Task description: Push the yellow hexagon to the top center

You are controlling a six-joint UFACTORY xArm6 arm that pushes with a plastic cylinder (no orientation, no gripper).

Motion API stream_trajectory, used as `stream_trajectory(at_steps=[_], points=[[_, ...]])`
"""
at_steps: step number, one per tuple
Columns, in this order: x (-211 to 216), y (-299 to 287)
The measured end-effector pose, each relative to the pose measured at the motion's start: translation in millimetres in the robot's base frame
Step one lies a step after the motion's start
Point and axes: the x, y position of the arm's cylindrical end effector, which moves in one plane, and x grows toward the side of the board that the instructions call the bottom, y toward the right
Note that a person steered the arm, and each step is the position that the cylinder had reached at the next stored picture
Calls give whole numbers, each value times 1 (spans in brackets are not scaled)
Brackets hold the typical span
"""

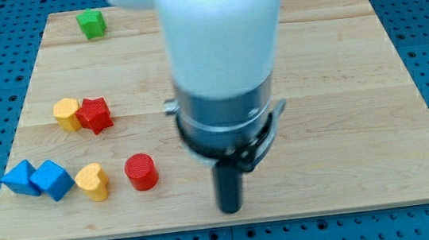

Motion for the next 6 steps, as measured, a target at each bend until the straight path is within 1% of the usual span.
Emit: stream_trajectory(at_steps=[1, 2, 3, 4, 5, 6], points=[[2, -22], [2, -24], [3, -66], [3, -119], [2, -201], [-18, -294]])
